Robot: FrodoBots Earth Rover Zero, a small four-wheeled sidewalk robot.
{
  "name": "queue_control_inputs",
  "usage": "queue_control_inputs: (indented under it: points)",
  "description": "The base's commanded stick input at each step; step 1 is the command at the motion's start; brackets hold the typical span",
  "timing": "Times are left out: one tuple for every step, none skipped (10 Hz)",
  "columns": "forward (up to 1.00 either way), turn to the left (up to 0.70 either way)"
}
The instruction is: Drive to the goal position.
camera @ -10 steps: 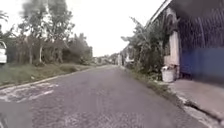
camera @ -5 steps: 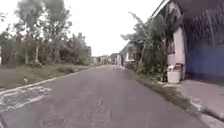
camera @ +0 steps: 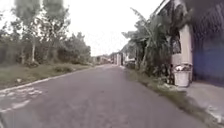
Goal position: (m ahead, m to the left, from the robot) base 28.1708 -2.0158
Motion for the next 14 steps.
queue_control_inputs:
  points:
    - [0.7,0.0]
    - [0.7,0.0]
    - [0.7,0.0]
    - [0.7,0.0]
    - [0.7,0.0]
    - [0.7,0.0]
    - [0.7,0.0]
    - [0.7,0.0]
    - [0.7,0.0]
    - [0.7,0.0]
    - [0.7,0.0]
    - [0.7,0.0]
    - [0.7,0.0]
    - [0.7,0.0]
